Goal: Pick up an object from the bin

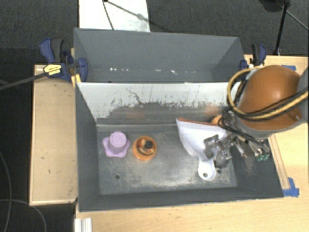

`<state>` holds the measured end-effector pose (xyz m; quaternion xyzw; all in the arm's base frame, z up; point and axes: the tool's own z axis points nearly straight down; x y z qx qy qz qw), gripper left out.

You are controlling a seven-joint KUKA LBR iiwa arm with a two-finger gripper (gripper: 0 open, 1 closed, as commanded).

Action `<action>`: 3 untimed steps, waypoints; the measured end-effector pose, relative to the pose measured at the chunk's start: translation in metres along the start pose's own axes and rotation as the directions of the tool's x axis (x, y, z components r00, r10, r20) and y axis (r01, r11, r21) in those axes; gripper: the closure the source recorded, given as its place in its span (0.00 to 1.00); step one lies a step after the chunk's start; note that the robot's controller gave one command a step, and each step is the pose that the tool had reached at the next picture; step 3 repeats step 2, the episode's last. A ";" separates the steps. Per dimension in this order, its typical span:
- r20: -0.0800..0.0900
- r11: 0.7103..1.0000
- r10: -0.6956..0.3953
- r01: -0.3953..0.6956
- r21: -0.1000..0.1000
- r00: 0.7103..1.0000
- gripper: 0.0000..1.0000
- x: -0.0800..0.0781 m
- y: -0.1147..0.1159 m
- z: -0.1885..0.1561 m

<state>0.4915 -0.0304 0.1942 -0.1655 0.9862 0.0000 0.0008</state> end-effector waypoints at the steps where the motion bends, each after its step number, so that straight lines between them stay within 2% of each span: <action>1: 0.000 1.000 0.000 0.000 0.000 1.000 1.00 0.000 0.000 0.000; 2: 0.001 1.000 0.004 -0.004 0.000 1.000 1.00 0.011 -0.006 -0.085; 3: 0.001 1.000 0.004 -0.004 0.000 1.000 1.00 0.011 -0.006 -0.085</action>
Offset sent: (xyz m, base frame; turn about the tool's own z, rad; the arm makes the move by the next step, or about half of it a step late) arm -0.0095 -0.0094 0.0845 -0.0001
